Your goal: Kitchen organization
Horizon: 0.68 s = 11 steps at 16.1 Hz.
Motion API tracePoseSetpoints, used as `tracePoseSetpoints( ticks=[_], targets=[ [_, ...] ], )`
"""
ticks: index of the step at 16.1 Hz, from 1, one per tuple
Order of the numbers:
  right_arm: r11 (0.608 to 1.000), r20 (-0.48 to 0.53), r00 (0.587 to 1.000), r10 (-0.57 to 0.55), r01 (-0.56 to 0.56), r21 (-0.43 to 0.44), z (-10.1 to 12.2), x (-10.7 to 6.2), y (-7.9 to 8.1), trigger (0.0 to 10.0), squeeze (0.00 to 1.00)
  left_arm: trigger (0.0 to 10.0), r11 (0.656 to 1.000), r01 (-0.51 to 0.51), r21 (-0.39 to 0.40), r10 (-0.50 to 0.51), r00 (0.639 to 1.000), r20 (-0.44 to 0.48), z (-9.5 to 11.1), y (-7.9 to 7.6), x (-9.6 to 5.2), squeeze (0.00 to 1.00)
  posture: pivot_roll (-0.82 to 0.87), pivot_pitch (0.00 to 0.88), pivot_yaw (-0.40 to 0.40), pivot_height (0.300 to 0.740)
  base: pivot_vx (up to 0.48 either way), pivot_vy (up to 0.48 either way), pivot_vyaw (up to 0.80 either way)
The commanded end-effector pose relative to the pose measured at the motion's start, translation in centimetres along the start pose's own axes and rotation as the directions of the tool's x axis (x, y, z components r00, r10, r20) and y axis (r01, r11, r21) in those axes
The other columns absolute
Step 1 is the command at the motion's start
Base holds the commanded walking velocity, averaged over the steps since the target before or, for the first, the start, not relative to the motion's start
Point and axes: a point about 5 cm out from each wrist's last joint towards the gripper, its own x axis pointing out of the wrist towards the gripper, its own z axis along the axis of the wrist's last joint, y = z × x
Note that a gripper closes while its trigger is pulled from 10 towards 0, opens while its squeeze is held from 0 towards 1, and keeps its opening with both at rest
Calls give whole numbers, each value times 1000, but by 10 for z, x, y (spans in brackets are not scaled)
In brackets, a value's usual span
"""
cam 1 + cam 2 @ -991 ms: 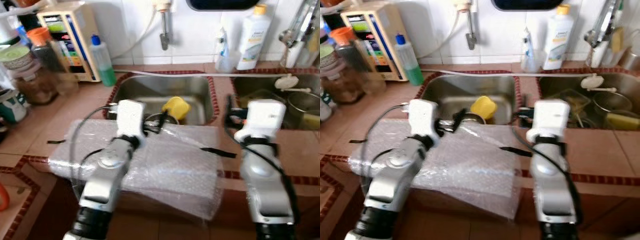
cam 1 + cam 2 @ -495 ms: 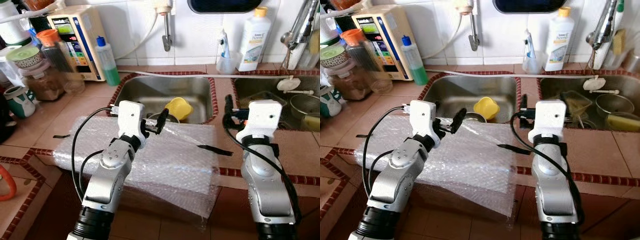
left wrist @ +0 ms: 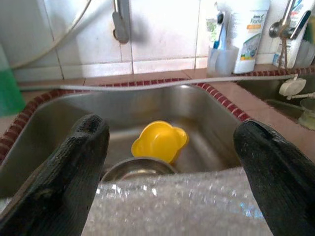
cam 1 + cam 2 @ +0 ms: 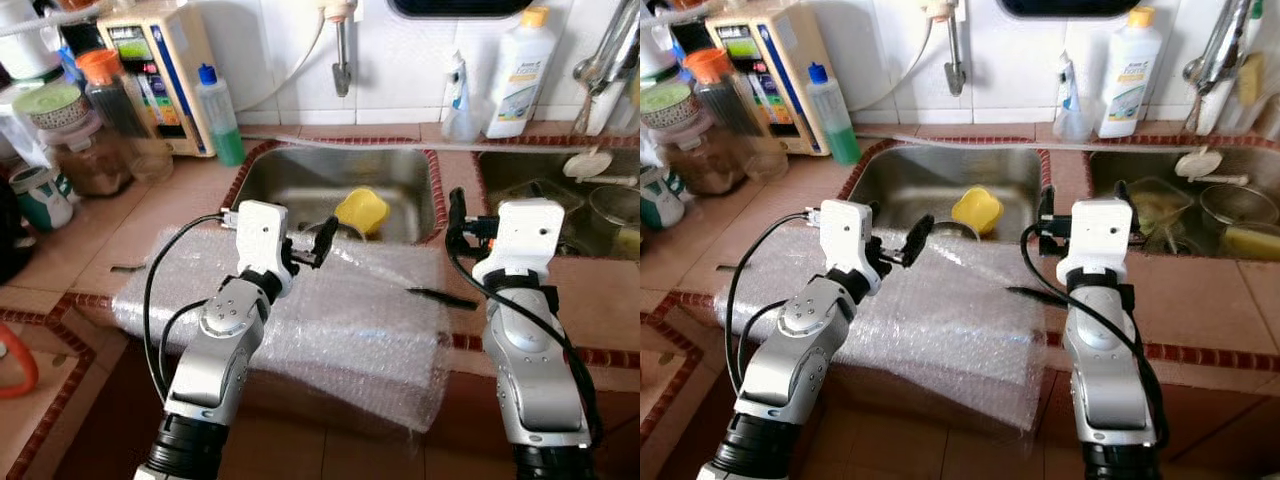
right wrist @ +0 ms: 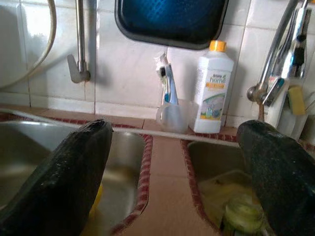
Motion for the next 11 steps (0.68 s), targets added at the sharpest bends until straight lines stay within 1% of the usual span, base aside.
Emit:
tracePoseSetpoints(
  ticks=[1,5,8,11],
  targets=[
    [1000,14,1000,2,-2,17,4,1,2,10000,1000,10000,1000,2,3,-2,1000,-3,1,2,-1,0,-14,24,120,740,-401,0,0],
    [1000,19,1000,0,0,20,5,0,2,10000,1000,10000,1000,-3,5,3,1000,0,2,3,0,0,-16,25,124,740,-399,0,0],
    [1000,33,999,-8,7,18,10,2,0,10000,1000,10000,1000,-1,4,1,1000,1,2,4,0,0,-16,26,124,740,-393,0,0],
    [1000,34,999,-12,11,16,9,4,-1,10000,1000,10000,1000,-3,5,3,1000,2,2,4,1,0,-16,25,124,740,-384,0,0]
  ],
)
